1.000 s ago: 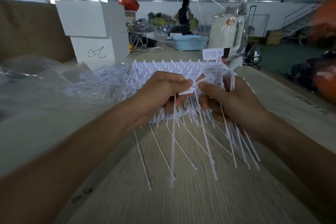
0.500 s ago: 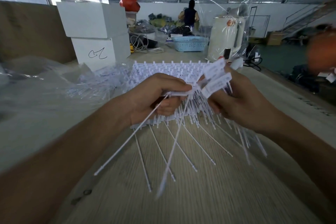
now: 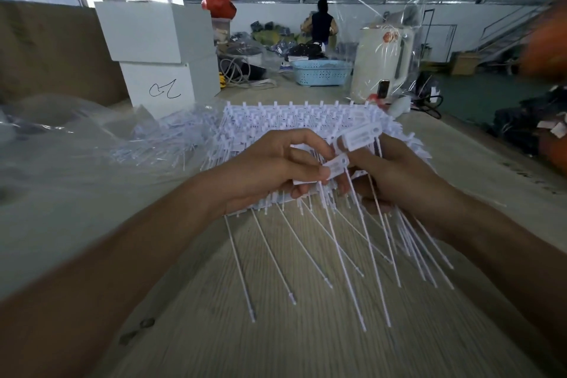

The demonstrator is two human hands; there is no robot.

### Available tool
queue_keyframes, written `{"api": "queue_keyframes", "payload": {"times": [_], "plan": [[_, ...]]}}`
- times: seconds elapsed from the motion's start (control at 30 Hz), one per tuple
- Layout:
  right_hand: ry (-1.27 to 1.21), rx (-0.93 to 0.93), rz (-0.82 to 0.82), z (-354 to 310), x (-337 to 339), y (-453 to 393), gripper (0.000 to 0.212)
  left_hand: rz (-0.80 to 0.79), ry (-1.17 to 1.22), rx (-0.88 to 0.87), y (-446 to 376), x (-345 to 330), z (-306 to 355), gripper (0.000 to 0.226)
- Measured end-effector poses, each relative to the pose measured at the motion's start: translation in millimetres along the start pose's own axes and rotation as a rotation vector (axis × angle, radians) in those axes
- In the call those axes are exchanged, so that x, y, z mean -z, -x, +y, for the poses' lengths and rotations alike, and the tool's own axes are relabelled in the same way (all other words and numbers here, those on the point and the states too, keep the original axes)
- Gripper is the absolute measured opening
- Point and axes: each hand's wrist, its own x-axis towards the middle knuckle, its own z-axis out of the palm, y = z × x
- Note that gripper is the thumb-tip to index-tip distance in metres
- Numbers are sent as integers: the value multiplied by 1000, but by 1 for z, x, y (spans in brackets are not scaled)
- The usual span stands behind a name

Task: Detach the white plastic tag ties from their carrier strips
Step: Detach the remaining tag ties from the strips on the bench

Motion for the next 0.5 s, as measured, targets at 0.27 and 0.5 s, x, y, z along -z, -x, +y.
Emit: {"api": "queue_keyframes", "payload": {"times": [0.27, 0.5], "plan": [[57, 83, -31, 1, -3, 1, 14, 137, 45, -31, -5, 2, -1, 24], [-56, 172, -95, -7, 1, 5, 6, 63, -31, -59, -3, 3, -5, 18]]}}
